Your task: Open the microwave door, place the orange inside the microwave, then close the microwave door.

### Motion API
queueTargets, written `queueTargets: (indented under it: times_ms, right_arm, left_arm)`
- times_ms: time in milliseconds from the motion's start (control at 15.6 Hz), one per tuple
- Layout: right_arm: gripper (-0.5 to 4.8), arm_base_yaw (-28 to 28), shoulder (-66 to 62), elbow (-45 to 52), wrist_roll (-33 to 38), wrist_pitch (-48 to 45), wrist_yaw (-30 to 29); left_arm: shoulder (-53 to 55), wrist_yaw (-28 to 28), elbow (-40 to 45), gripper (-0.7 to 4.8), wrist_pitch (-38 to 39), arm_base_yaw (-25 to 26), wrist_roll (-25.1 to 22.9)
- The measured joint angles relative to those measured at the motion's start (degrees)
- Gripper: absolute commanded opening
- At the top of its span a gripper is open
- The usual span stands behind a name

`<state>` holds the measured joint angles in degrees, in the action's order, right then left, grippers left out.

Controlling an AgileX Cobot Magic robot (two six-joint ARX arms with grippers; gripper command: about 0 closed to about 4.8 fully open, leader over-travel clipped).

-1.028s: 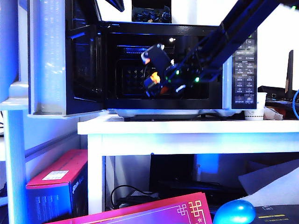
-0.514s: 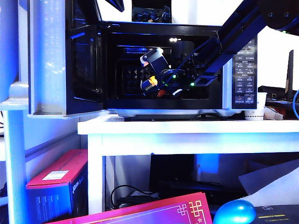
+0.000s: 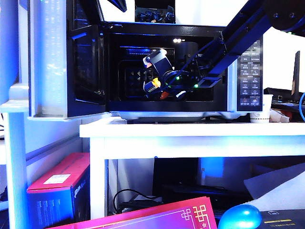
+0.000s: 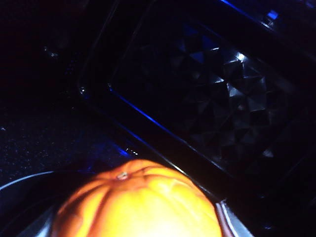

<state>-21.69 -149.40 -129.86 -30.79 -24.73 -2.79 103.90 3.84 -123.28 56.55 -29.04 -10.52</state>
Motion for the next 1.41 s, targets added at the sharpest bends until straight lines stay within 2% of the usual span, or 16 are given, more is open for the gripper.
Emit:
queueTargets:
  times_ms: [193, 257, 321, 835, 1413]
  right_arm:
    - [1.39, 0.0, -0.2, -0.2, 1.4, 0.1, 0.0]
    - [2.65, 0.0, -0.3, -0.2, 1.5, -0.1, 0.0]
    - [4.79, 0.0, -0.4, -0.2, 1.6, -0.3, 0.0]
    - [4.79, -0.4, 0.2, -0.5, 2.0, 2.0, 0.0]
    - [4.79, -1.1, 8.5, 0.2, 1.6, 22.8, 3.1]
  left_arm:
    - [0.0, 0.0, 0.0, -0.05, 0.0, 0.0, 0.0]
    - [0.0, 0.0, 0.0, -0.05, 0.1, 0.0, 0.0]
    - [0.0, 0.0, 0.0, -0.05, 0.1, 0.0, 0.0]
    - [0.1, 0.0, 0.0, -0.05, 0.3, 0.0, 0.0]
    - [0.5, 0.0, 0.0, -0.05, 0.5, 0.0, 0.0]
